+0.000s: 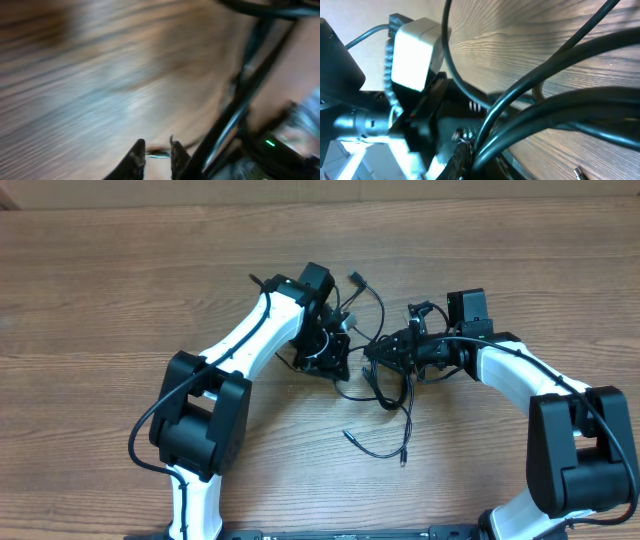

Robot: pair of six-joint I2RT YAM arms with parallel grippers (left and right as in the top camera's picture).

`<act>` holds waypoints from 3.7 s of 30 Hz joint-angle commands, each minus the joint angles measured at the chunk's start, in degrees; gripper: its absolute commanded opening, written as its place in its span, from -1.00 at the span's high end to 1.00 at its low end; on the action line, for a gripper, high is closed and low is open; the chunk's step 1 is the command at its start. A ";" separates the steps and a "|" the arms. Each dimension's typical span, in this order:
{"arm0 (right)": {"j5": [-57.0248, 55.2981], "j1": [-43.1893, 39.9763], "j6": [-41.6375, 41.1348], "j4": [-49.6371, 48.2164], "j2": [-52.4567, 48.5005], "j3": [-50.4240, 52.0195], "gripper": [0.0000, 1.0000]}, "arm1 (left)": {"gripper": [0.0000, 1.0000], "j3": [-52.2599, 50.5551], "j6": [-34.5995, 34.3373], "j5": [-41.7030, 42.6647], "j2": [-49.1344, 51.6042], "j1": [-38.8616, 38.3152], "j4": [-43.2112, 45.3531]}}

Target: Untangle cables

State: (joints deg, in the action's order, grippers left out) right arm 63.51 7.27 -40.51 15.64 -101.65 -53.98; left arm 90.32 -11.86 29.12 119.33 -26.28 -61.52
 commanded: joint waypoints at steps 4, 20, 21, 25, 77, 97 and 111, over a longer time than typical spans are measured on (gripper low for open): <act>2.14 0.04 -0.17 -0.37 0.04 -1.27 0.93 | 0.73 -0.28 -5.18 -20.44 -1.97 0.00 -3.21; 2.12 0.04 0.15 -0.13 0.04 -1.27 0.92 | 0.50 -0.28 -12.87 -41.29 -1.97 2.86 -8.26; 2.10 0.04 0.50 0.00 0.04 -1.27 0.93 | 0.49 -0.31 -13.84 -42.36 -1.97 3.58 -8.74; -0.04 0.04 3.02 2.27 0.04 -1.27 0.93 | 0.48 -0.31 -14.38 -43.06 -1.97 6.64 -9.81; -61.77 0.04 16.98 53.55 -0.07 -19.37 -1.00 | 0.12 -0.31 -3.02 -5.05 -1.97 7.87 -3.98; -66.25 -13.81 11.26 54.88 -0.07 -19.37 -1.00 | 0.00 -0.31 -6.19 -10.54 -1.97 7.13 -4.79; -43.93 -13.77 25.57 54.88 6.23 -19.37 -0.79 | -0.23 -0.31 -6.16 -11.13 -1.97 7.13 -4.42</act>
State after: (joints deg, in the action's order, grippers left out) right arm 15.49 -6.66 -17.08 71.24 -100.97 -72.49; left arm 90.30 -17.67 18.70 119.33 -19.40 -66.00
